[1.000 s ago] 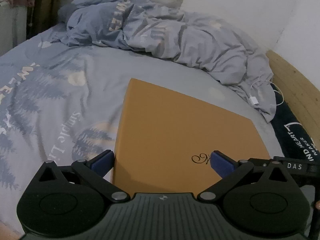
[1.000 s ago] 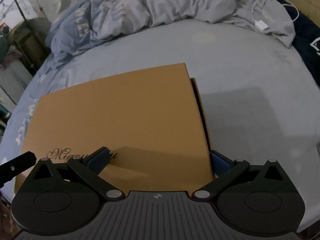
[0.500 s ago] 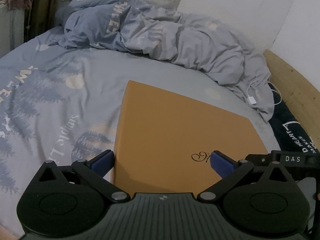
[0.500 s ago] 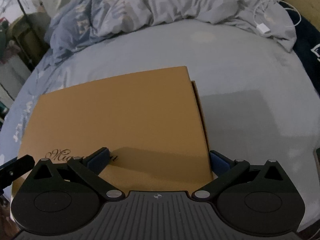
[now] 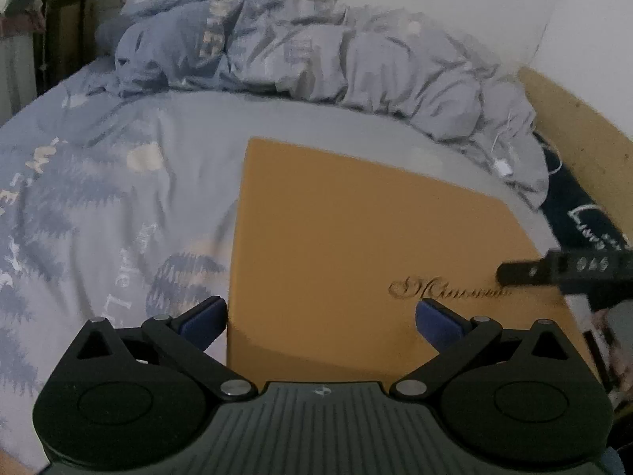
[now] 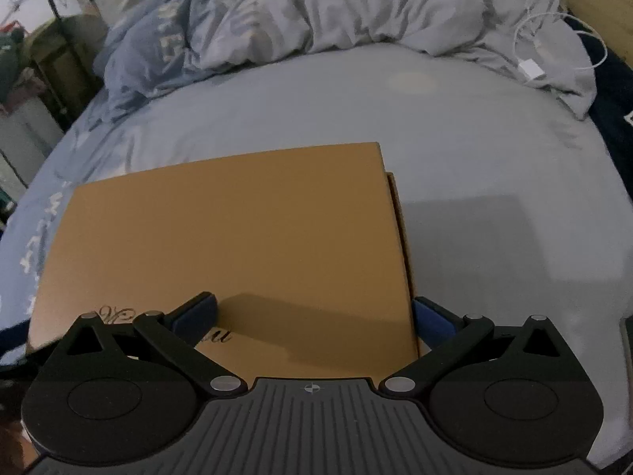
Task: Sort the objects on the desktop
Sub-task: 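Lift the orange lid with both tools and carry it toward the box, then carry the held lid over the open cardboard box with both tools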
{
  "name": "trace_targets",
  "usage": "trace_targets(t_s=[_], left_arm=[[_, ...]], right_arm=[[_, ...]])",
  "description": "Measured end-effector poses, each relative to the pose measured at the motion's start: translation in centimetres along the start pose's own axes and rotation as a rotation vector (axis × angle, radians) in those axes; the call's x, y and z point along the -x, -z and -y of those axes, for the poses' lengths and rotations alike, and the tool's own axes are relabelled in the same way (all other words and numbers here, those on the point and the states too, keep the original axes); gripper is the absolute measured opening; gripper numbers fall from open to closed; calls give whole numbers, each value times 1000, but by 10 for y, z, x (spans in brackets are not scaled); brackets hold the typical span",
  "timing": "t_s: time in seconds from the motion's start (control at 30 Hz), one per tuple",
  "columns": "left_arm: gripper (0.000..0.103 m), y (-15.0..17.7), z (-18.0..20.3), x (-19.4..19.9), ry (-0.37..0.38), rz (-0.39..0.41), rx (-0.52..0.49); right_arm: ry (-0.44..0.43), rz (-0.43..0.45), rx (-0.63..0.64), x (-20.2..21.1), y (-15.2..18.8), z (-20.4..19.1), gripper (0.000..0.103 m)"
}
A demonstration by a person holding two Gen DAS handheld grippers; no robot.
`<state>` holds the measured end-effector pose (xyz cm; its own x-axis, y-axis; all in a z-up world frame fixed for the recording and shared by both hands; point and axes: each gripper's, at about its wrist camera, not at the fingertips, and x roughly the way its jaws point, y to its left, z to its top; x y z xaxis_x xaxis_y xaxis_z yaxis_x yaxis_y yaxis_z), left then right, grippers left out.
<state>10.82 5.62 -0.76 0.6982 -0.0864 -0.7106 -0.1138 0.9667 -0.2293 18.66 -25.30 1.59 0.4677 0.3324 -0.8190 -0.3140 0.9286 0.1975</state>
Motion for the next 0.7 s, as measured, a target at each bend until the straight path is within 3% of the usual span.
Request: trace_targets(t_s=[0.43,0.7], left_arm=[[103,10,-7,1,26,-6,10],[103,12,-5,-1,31,-13,0]], right_arm=[[-112,41,-12,15,16,26,103],[-113,41,-19,26,33,38,103]])
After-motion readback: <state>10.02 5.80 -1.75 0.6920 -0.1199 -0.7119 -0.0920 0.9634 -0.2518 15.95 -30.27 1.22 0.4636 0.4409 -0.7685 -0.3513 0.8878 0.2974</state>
